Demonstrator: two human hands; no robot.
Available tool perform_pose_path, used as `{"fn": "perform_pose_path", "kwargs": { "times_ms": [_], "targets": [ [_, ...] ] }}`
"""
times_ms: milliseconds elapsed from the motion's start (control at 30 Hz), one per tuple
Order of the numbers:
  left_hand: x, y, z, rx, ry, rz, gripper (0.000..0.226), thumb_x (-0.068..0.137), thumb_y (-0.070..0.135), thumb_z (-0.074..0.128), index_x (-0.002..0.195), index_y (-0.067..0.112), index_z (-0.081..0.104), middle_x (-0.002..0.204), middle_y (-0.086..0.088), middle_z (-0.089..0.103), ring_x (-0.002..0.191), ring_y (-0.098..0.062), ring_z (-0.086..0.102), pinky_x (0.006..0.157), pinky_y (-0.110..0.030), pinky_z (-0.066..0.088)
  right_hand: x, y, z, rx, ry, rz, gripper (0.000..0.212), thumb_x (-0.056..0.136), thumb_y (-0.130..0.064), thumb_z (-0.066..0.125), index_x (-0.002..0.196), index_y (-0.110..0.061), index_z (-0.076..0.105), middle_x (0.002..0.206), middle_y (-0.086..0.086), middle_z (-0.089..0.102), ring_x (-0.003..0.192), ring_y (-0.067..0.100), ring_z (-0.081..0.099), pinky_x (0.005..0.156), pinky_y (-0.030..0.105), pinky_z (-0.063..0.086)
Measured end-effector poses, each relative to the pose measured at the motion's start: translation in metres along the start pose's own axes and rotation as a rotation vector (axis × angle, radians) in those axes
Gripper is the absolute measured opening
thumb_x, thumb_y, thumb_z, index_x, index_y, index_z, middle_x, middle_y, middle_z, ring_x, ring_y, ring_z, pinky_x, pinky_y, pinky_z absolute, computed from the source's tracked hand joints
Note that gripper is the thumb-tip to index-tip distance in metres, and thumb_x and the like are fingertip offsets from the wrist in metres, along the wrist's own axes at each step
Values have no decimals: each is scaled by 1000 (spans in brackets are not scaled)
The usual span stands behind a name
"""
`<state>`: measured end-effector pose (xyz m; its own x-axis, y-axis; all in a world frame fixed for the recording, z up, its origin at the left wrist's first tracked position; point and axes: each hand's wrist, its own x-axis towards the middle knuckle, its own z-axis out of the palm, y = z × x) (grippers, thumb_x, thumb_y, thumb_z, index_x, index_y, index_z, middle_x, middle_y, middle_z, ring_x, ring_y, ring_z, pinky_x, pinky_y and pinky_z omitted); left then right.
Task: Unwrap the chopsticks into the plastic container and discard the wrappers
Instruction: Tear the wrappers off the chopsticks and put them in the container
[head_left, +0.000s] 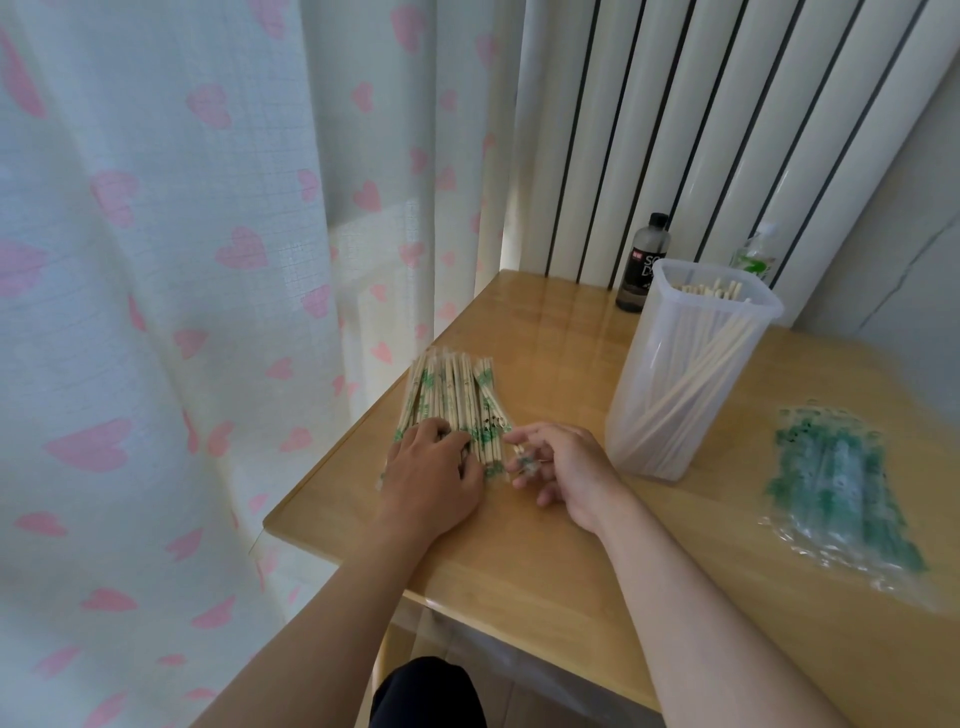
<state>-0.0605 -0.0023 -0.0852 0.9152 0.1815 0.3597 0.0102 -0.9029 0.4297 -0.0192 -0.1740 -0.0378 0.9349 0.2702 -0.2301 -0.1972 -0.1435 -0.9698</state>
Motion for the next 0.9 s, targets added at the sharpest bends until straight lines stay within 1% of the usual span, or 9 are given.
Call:
{"fn": "perform_pose_path", "kwargs": {
  "times_ms": [100, 367, 533, 567, 633, 733, 800, 867, 900],
  "targets": [
    [-1, 0, 1, 2, 9, 6, 33, 94, 36, 49, 117, 23, 69, 120, 1, 58, 116, -23, 52, 100, -39, 39, -1, 5, -2, 68, 37, -20, 25, 100, -15, 51, 100, -6, 74, 72, 13, 71, 58, 21, 64, 44, 26, 37],
    [-3, 2, -2, 93, 36, 9, 43, 91, 44, 38, 116, 28, 70, 129, -1, 60, 125, -23, 51, 109, -42, 31, -16, 6, -9, 240, 122, -58, 17, 94, 1, 57, 94, -3, 74, 60, 9, 60, 50, 19, 51, 44, 26, 36],
    [-6, 11, -10, 93, 119, 68, 42, 91, 41, 39, 111, 21, 71, 116, 0, 67, 111, -24, 59, 102, -43, 36, -33, 2, -23, 353, 89, -60, 21, 93, 6, 55, 87, -6, 71, 58, 11, 52, 48, 19, 44, 45, 27, 33],
    [-4, 14, -12, 36, 122, 58, 42, 93, 40, 38, 110, 20, 71, 112, 0, 69, 108, -24, 61, 99, -42, 39, -38, 1, -27, 361, 59, -61, 21, 93, 7, 55, 86, -7, 70, 58, 11, 50, 48, 19, 43, 46, 27, 31],
    [2, 33, -23, -262, 78, -43, 39, 97, 39, 39, 108, 17, 69, 103, -3, 71, 99, -27, 64, 86, -37, 44, -46, -3, -38, 353, -25, -63, 23, 93, 8, 54, 85, -9, 67, 56, 12, 49, 47, 19, 40, 46, 27, 30],
    [26, 66, -37, -884, -59, -396, 45, 100, 43, 50, 129, 10, 56, 103, -14, 68, 88, -26, 67, 68, -33, 50, -60, -8, -53, 314, -155, -78, 28, 85, 8, 58, 90, -14, 74, 55, 12, 47, 47, 18, 37, 46, 25, 30],
    [37, 83, -43, -1269, -121, -559, 48, 101, 30, 58, 139, 2, 46, 107, -17, 69, 87, -26, 71, 68, -36, 58, -69, -10, -63, 282, -213, -88, 40, 76, 4, 60, 103, -20, 77, 56, 12, 46, 49, 19, 35, 46, 26, 31],
    [39, 97, -50, -1500, -111, -577, 42, 100, 9, 60, 135, -3, 42, 104, -18, 70, 86, -29, 74, 71, -39, 62, -77, -11, -75, 241, -226, -79, 47, 80, 4, 60, 117, -22, 73, 58, 13, 47, 50, 20, 37, 47, 28, 32],
    [40, 103, -53, -1541, -104, -564, 40, 98, 2, 59, 133, -3, 42, 104, -19, 69, 85, -29, 74, 72, -39, 62, -81, -12, -81, 220, -216, -76, 46, 85, 6, 59, 121, -20, 69, 60, 14, 48, 51, 21, 39, 46, 29, 33]
  ]
}}
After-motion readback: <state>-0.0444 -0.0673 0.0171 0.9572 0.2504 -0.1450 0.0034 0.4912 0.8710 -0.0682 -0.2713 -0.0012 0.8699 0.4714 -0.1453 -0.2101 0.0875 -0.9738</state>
